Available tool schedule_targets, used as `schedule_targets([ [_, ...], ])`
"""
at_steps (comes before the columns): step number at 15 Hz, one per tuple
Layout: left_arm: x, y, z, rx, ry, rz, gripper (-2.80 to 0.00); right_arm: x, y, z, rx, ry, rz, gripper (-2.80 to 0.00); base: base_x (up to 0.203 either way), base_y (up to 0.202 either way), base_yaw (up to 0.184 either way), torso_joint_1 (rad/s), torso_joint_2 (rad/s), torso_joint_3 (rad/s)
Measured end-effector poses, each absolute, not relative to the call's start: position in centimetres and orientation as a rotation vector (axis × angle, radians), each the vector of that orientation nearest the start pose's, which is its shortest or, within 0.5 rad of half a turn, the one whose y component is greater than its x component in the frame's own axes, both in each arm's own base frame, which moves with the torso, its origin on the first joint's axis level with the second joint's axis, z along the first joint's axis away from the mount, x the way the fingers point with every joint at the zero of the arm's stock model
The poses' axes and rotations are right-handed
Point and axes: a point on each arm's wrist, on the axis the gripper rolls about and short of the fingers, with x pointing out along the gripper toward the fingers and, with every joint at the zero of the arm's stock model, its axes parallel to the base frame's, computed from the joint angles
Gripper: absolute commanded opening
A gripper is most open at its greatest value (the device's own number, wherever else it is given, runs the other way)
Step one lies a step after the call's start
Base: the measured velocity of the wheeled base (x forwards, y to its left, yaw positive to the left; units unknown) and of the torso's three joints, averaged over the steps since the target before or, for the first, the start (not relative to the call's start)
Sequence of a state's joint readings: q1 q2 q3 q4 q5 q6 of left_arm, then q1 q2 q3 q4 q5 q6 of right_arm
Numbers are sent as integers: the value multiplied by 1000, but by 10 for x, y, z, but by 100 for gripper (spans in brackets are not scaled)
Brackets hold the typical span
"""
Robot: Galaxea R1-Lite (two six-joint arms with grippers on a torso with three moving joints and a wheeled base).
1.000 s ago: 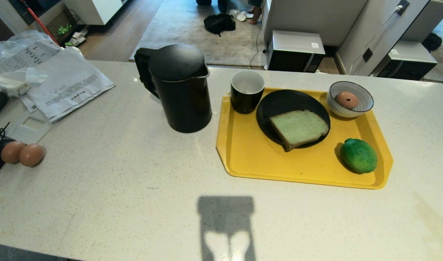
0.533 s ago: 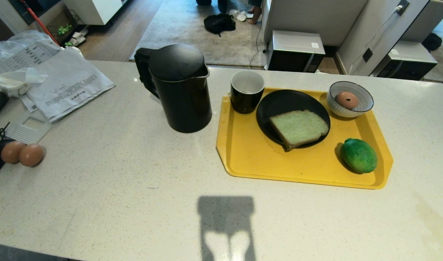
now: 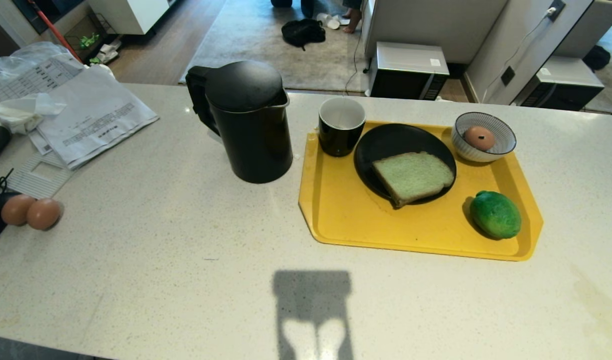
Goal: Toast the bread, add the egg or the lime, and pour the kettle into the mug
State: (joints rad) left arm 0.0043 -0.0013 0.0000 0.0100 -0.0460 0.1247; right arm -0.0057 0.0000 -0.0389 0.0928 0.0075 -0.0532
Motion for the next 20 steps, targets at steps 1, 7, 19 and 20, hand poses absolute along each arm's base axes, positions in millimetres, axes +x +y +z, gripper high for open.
schedule_targets([
  [1, -23, -1, 74, 124, 6, -42, -280, -26, 0, 77, -52, 54, 3, -280, 0, 0, 0, 0, 0, 0],
  [7, -23, -1, 74, 123, 6, -41, -280, -26, 0, 77, -53, 53, 2, -280, 0, -9, 0, 1, 0, 0],
  [19, -23, -1, 75, 123, 5, -42, -280, -26, 0, 77, -53, 53, 3, -280, 0, 0, 0, 0, 0, 0],
  [20, -23, -1, 75, 123, 6, -41, -280, -26, 0, 77, -52, 53, 3, -280, 0, 0, 0, 0, 0, 0],
])
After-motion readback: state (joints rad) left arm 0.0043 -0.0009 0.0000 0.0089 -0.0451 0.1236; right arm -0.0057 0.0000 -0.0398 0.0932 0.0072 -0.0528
